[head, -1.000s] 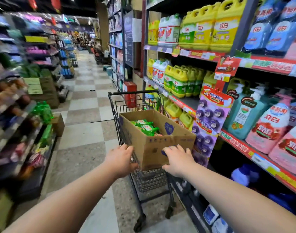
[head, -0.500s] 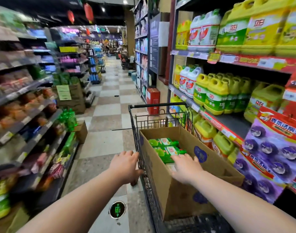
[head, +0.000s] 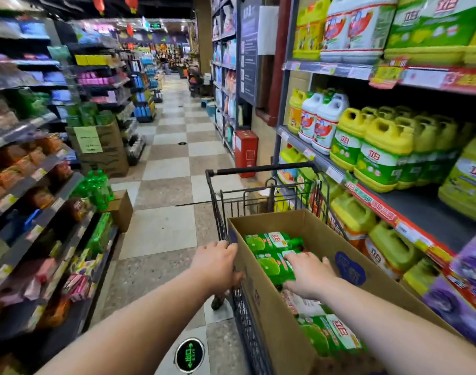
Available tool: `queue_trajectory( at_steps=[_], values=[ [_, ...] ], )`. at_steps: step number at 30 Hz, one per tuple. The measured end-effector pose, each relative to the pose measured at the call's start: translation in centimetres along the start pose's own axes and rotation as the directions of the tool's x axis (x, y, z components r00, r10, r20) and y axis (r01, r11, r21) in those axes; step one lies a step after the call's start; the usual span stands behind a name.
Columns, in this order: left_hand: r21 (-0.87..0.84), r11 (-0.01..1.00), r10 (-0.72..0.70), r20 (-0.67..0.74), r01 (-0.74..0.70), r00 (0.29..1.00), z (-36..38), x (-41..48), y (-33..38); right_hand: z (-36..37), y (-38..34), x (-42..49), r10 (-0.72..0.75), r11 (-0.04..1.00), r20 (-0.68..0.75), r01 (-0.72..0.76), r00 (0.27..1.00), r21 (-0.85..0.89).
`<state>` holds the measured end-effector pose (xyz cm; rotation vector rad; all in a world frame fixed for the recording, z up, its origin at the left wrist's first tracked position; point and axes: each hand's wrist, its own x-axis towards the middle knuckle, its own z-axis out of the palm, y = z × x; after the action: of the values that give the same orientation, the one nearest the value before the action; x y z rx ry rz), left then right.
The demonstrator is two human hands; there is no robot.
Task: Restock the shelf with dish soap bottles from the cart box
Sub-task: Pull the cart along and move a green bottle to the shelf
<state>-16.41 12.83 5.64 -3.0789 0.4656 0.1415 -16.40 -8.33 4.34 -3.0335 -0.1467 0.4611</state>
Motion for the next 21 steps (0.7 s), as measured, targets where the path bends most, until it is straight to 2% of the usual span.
queue_trajectory(
  at_steps=[5, 11, 15, 21],
  values=[
    [0.004, 0.988, 0.152, -0.001, -0.152, 0.988, 0.3, 6.5, -3.5, -0.3, -0.6, 4.4, 0.156, 0.987, 0.016, -0.157, 0.988, 0.029],
    [0.007, 0.955, 0.296, 0.014, -0.296, 0.955, 0.5, 12.9, -7.6, 0.6, -2.0, 7.6, 0.332, 0.936, 0.070, -0.338, 0.941, 0.096],
    [-0.024, 0.920, 0.392, 0.074, -0.392, 0.917, 1.8, 16.1, -7.0, 2.5, -2.2, 8.3, 0.421, 0.895, 0.143, -0.436, 0.896, 0.094],
    [-0.080, 0.869, 0.494, 0.168, -0.488, 0.853, 3.5, 20.3, -3.8, 3.9, 0.4, 9.9, 0.512, 0.835, 0.181, -0.536, 0.840, 0.126]
  ],
)
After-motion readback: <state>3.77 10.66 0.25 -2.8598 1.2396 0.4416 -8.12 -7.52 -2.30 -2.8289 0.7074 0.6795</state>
